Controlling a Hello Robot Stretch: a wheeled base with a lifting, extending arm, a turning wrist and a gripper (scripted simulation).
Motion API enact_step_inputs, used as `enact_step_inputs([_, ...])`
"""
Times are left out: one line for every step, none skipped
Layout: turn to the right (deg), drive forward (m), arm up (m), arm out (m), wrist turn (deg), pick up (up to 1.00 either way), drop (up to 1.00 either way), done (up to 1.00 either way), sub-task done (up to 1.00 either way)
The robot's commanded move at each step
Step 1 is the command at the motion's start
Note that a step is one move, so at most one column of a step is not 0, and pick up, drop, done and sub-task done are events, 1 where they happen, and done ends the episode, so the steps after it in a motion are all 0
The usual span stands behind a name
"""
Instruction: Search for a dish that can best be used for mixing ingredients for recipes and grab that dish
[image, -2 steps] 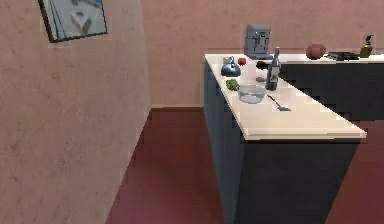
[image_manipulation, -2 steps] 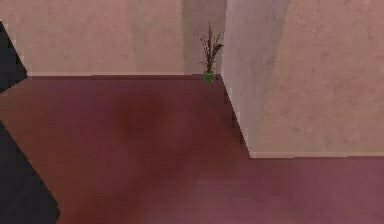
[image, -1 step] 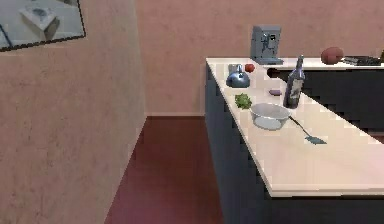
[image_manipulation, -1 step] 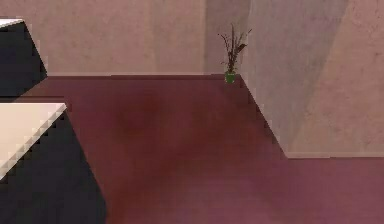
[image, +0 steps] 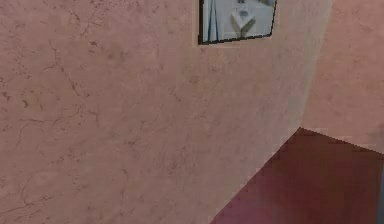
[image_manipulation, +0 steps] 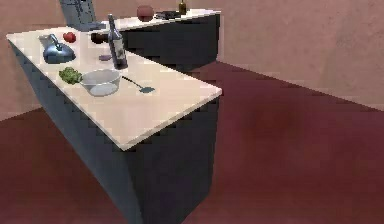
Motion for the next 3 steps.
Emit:
enact_step_inputs([-21.0, 0.0, 0.0, 0.0, 0.0, 0.0, 0.0, 0.0, 0.0])
enact_step_inputs([45.0, 0.0, 0.0, 0.0, 0.0, 0.0, 0.0, 0.0, 0.0])
enact_step_inputs([15.0, 0.0, 0.0, 0.0, 0.0, 0.0, 0.0, 0.0, 0.0])
